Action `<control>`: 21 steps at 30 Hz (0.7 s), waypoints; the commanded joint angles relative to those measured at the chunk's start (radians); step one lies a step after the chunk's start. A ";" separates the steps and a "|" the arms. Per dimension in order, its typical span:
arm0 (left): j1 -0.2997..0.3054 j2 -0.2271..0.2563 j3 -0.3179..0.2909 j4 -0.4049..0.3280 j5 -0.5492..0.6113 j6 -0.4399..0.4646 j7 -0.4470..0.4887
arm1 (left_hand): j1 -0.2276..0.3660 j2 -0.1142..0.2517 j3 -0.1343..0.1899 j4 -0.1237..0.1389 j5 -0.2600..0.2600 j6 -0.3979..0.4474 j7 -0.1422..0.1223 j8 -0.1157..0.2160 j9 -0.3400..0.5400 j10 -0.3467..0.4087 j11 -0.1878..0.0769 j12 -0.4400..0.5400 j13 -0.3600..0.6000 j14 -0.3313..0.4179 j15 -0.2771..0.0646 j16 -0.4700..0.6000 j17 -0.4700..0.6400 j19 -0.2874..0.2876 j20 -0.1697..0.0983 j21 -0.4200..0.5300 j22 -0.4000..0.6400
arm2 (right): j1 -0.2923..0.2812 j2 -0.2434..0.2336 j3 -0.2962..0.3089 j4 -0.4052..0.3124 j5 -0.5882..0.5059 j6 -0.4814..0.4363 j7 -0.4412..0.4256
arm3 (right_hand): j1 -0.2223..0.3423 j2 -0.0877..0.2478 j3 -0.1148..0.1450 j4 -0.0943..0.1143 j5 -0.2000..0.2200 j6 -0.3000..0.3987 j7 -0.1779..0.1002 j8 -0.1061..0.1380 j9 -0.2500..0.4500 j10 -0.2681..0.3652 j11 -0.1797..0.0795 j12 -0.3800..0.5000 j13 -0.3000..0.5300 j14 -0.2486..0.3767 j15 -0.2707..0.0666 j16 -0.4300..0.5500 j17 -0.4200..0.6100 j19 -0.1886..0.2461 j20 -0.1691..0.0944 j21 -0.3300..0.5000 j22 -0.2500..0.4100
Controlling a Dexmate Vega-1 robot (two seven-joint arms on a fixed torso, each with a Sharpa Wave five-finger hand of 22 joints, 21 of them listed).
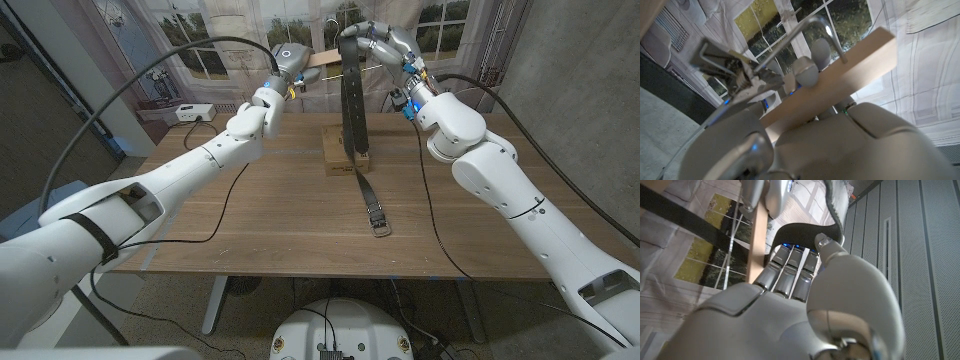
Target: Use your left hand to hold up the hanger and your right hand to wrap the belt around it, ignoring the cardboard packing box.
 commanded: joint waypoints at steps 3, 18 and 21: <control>-0.024 0.021 -0.020 -0.030 -0.095 -0.024 0.021 | 0.005 0.013 0.007 0.000 -0.004 -0.023 0.038 0.006 -0.005 0.013 -0.004 0.005 0.001 0.008 -0.004 0.011 0.006 0.008 -0.065 0.005 0.002 | -0.111 -0.050 -0.006 0.124 0.038 0.045 0.042 | 0.005 -0.002 -0.012 0.022 0.008 0.041 0.050 0.007 0.002 0.002 0.006 0.007 0.007 0.007 -0.109 -0.005 0.006 -0.008 0.006 0.006 0.004; -0.158 0.173 0.025 -0.127 -0.079 -0.215 -0.399 | 0.004 0.012 0.004 0.001 -0.012 -0.028 0.037 0.014 -0.019 0.004 -0.005 0.003 0.001 0.003 -0.004 0.018 0.006 -0.004 -0.061 0.008 0.010 | -0.098 0.100 -0.055 0.468 -0.005 0.219 0.029 | 0.015 0.004 -0.026 0.022 0.003 0.024 0.040 0.004 0.006 -0.018 -0.005 0.002 0.014 -0.007 -0.120 0.017 0.056 -0.027 -0.004 0.016 0.006; -0.173 0.200 0.056 -0.169 0.045 -0.213 -0.438 | 0.003 0.009 0.003 0.001 -0.012 -0.030 0.031 0.015 -0.022 0.000 -0.006 0.003 0.001 0.000 -0.004 0.015 0.002 -0.011 -0.060 0.007 0.013 | -0.079 0.132 -0.057 0.540 0.004 0.264 0.056 | 0.015 0.005 -0.027 0.023 0.003 0.024 0.038 0.003 0.005 -0.018 -0.006 0.002 0.015 -0.009 -0.124 0.017 0.060 -0.029 -0.006 0.018 0.006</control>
